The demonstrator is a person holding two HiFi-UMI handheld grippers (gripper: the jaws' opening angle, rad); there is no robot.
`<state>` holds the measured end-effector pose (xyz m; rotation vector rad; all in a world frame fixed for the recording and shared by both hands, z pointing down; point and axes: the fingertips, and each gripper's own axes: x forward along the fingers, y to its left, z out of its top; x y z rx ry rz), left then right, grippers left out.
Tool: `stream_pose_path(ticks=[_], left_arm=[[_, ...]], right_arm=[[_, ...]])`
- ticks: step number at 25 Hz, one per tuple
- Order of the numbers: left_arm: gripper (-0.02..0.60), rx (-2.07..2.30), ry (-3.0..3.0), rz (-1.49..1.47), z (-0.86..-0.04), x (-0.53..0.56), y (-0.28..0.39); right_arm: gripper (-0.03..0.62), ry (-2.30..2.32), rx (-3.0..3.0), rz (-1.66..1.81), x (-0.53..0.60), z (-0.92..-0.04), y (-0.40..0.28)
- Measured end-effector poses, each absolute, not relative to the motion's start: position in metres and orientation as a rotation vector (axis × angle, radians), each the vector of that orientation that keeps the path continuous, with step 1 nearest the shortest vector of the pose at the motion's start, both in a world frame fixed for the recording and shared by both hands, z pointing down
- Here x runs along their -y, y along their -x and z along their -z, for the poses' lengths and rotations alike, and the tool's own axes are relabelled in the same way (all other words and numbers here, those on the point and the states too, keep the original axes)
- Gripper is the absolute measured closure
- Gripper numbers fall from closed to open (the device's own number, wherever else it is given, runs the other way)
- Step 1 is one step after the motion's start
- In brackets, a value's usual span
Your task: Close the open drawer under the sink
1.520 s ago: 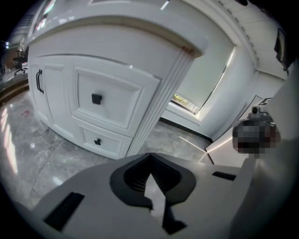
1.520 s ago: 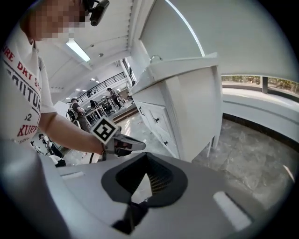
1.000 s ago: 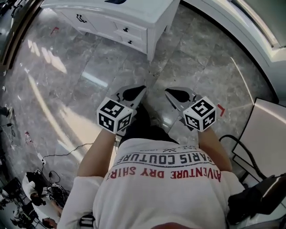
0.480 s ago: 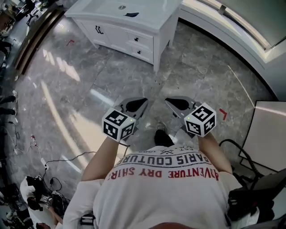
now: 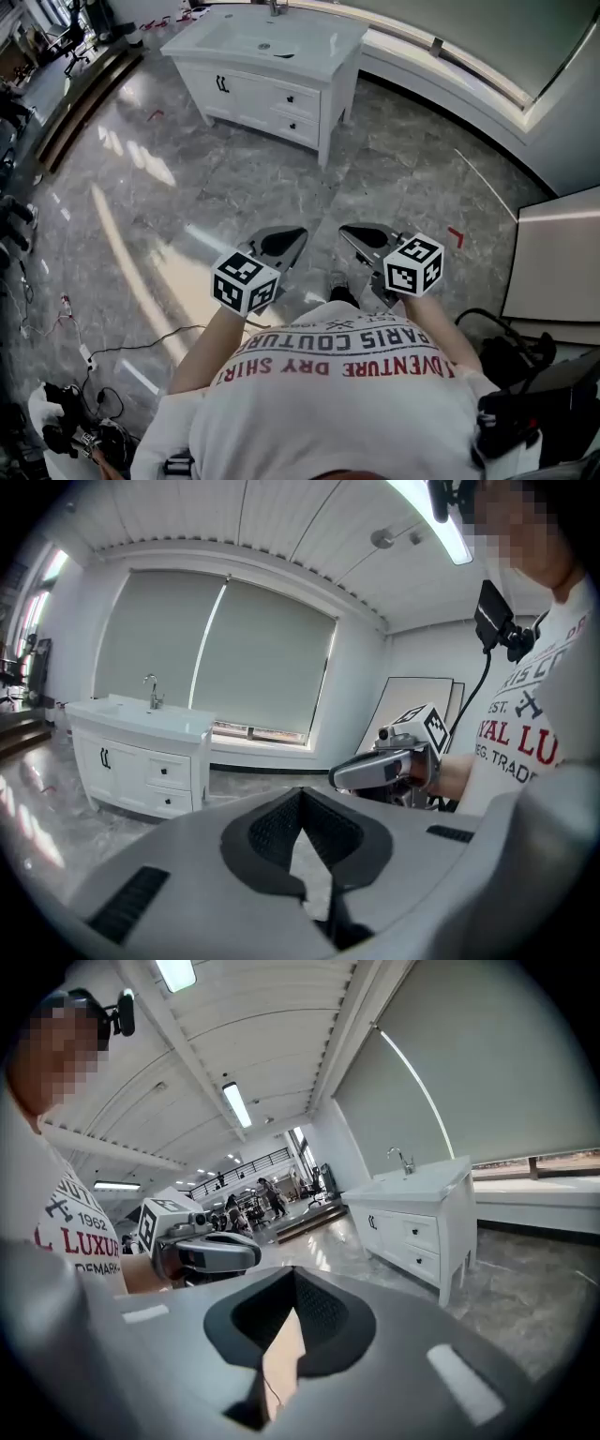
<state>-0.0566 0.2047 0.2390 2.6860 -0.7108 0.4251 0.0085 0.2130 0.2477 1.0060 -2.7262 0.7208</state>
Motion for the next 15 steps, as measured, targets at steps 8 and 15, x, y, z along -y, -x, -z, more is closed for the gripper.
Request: stream_pose_path(ticks=[8,15], left_arm=[[0.578,0.706,-2.689,-0.382,-0.211,-0.257,0.072],[0.578,0.699,-2.678,-0.388,-0.214,-0.282,0.062]], right_arm=[[0.593,-1.022,2.735,-0.636,-0.264,-0.212,0.009],[0.594,-1.032,2.747,-0.661,-0.291,-0.215,0.005]])
